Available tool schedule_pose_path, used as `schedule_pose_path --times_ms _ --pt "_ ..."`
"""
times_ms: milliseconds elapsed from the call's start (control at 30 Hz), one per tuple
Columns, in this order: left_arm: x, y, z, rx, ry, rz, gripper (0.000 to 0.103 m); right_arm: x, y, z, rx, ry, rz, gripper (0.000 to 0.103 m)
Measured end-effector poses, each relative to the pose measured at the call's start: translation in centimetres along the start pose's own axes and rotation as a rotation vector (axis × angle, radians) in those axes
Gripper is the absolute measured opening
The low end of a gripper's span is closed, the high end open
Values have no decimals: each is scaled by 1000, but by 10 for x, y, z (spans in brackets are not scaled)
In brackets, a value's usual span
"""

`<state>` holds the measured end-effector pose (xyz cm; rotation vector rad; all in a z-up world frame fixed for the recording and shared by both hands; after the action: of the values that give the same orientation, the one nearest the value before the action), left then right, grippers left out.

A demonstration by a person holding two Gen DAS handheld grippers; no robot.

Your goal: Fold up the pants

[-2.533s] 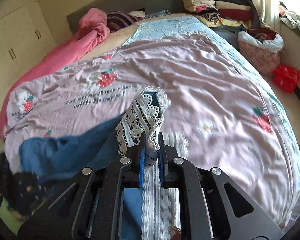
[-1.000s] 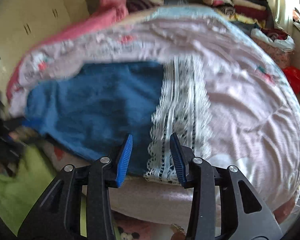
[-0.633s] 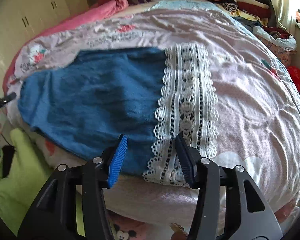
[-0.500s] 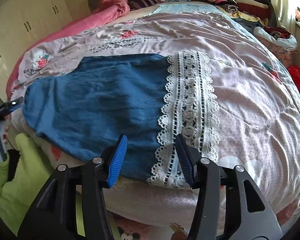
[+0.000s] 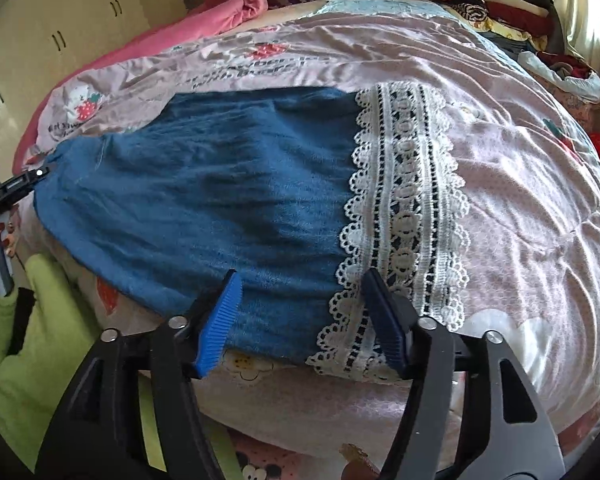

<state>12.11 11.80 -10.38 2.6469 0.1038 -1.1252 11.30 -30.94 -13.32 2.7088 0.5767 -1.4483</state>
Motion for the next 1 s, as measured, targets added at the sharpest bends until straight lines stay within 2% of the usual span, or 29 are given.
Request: schedule_pose_path --times_ms 67,167,300,333,500,533,567,733,1000 --pt "12 -5 9 -27 -21 8 57 2 0 1 -4 -2 4 59" --pt "11 -10 11 -68 -19 22 65 -1 0 0 0 0 0 60" --pt "-17 -7 0 -35 40 -8 70 -14 3 -9 27 43 -19 60" --pt "-29 -4 -5 -28 69 -8 74 -19 7 -14 31 67 -12 60" --pt "-54 26 -25 37 111 34 77 -34 30 -41 70 145 18 61" --pt "-56 33 -27 51 112 45 89 -34 36 -47 80 155 20 61" --pt "-57 42 -29 66 114 57 94 -33 42 -55 92 165 23 61" --pt "-49 87 -34 150 82 127 94 -20 64 -85 116 171 34 61" --pt "-15 146 -38 238 3 210 94 11 88 -115 179 140 -32 61"
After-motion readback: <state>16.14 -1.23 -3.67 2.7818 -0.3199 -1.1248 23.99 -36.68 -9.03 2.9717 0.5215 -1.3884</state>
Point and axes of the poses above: each gripper's, at about its wrist camera, not at the fingertips, and x roughly the way its jaws point, y to its right, z to its underside, the point moved 9 cm from there along x, roughly the way its jaws point, and after that the axes turned 1 degree about -x, right-handed, at the moved point
